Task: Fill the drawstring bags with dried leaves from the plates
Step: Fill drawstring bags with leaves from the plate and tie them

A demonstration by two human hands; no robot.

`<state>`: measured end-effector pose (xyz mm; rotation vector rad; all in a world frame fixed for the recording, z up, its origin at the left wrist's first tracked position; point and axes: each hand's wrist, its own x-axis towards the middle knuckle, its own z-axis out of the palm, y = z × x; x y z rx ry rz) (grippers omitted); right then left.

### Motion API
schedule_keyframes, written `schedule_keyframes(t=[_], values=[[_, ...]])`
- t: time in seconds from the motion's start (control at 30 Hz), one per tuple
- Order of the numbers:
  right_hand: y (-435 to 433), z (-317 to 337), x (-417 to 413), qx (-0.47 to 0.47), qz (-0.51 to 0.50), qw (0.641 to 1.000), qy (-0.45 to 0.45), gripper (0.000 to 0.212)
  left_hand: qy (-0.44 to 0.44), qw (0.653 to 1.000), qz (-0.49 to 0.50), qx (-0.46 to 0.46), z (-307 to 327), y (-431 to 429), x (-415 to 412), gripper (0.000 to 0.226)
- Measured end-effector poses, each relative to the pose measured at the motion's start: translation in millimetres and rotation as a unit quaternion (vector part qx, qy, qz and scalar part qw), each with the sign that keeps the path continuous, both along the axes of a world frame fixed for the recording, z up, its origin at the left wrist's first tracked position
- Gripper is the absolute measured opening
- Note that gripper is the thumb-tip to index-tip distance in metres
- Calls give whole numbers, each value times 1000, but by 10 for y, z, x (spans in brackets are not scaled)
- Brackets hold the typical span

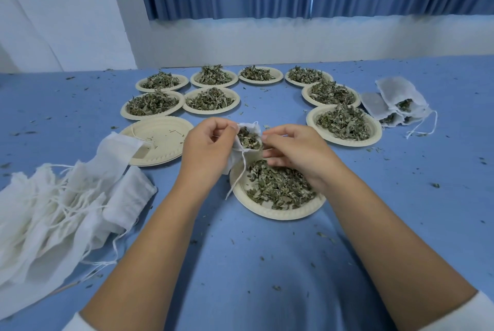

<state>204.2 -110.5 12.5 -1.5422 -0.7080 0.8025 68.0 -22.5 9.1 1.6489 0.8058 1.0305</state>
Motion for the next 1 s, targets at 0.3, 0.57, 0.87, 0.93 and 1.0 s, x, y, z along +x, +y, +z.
schedule_keyframes(t=[0.3,0.57,0.87,0.93,1.0], values=[[-29,14,-69,101,-30,994,-39,8,36,998,-4,60,-46,-31,11,9],[110,-165,-211,69,-55,956,-280,26,21,998,-46,39,-51,-74,54,15],[88,-112,-110,35,60,998,-12,12,-13,993,-116,0,17,-96,15,14],[95,-123,-112,52,38,998,-22,10,-9,990,-139,9,14,-127,11,16],[123,-134,-106,15,-23,993,-119,14,17,986,-156,51,-6,-173,24,17]])
